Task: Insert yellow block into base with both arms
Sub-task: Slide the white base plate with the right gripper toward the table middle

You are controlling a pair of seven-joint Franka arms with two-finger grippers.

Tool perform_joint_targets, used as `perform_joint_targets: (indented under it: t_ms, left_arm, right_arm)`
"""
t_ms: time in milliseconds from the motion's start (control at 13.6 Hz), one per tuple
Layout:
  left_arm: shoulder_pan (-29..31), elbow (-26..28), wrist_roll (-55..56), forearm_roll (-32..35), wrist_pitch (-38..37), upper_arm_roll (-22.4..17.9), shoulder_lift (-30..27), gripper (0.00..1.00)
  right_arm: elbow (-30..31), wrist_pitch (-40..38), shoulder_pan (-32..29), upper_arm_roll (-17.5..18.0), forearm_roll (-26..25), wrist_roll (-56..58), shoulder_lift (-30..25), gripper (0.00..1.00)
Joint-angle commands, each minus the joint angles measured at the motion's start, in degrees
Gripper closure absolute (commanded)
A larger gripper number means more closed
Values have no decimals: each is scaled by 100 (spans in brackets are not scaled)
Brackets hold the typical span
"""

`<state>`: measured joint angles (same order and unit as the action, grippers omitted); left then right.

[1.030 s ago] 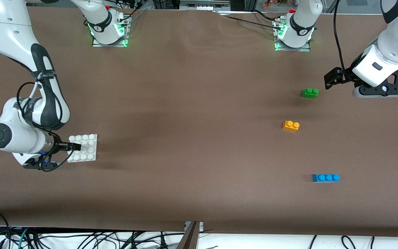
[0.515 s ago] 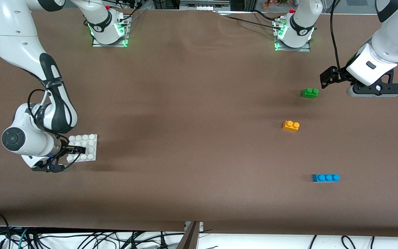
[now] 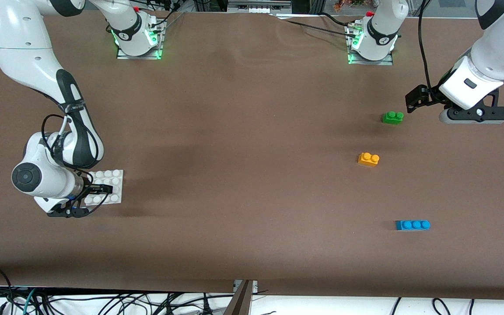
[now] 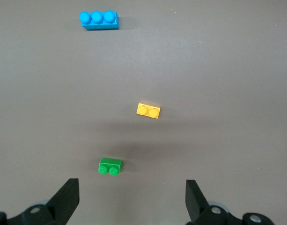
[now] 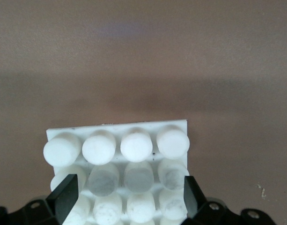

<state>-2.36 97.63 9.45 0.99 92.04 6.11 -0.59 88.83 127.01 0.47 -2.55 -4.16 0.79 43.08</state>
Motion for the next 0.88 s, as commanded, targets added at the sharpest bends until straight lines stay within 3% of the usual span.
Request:
perform_joint_targets:
  t_ms: [0,809]
  left_arm:
    - [16,-174,-48,-170,-54,-31,94,0]
    - [25,-174,-39,-170,-63,-31,103,0]
  right_arm:
    - [108,122,6,9,-163,88,-10,0]
    - [460,711,-3,18,-164,291,69,0]
